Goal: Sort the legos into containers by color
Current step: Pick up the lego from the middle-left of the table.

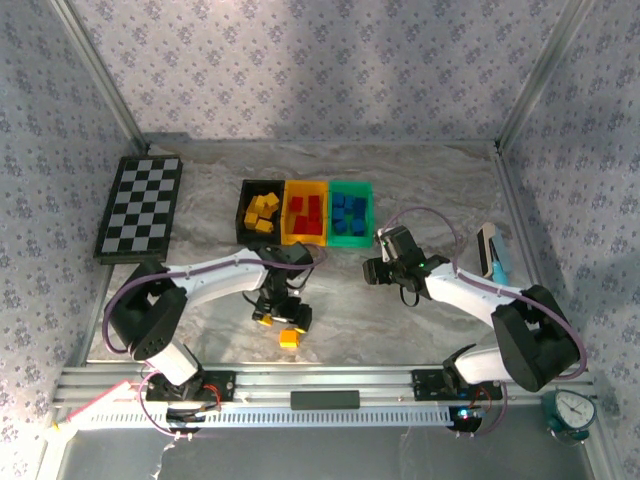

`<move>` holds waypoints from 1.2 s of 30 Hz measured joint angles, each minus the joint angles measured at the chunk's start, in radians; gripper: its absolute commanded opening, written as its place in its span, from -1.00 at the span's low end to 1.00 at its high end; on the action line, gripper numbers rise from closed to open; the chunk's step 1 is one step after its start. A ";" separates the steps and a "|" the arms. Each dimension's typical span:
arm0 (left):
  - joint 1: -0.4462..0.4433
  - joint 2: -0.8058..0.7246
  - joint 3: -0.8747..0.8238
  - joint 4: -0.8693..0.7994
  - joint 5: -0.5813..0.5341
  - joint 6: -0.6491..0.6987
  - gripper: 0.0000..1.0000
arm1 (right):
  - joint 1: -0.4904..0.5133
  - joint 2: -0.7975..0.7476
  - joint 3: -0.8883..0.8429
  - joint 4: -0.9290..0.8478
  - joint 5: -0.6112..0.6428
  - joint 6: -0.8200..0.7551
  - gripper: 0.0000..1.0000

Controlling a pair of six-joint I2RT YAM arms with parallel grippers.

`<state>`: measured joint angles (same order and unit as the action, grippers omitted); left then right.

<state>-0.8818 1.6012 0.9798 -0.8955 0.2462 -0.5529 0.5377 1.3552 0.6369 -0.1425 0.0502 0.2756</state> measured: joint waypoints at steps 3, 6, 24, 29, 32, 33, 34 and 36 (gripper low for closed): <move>-0.018 0.000 0.003 -0.011 -0.003 -0.017 0.90 | 0.000 0.000 0.000 0.000 0.000 0.000 0.29; -0.031 0.000 0.005 -0.019 -0.007 -0.023 0.88 | 0.000 0.000 0.000 0.000 0.000 0.000 0.29; -0.066 0.048 0.005 0.022 -0.004 -0.059 0.32 | 0.005 -0.007 0.000 -0.004 0.007 0.000 0.29; -0.066 0.048 0.005 0.019 -0.023 -0.051 0.27 | 0.005 -0.007 0.000 -0.005 0.007 0.000 0.29; -0.066 0.048 0.005 0.016 -0.030 -0.042 0.18 | 0.005 -0.007 0.000 -0.005 0.007 0.000 0.29; -0.066 0.048 0.005 0.016 -0.031 -0.042 0.14 | 0.005 -0.007 0.000 -0.004 0.007 0.000 0.29; -0.066 0.048 0.005 0.016 -0.030 -0.043 0.08 | 0.005 -0.007 0.000 -0.005 0.007 0.000 0.29; -0.066 0.048 0.003 0.017 -0.031 -0.040 -0.04 | 0.005 -0.007 0.000 -0.005 0.007 0.000 0.29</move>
<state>-0.9478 1.6497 0.9833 -0.8787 0.2153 -0.5934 0.5423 1.3479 0.6369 -0.1471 0.0574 0.2756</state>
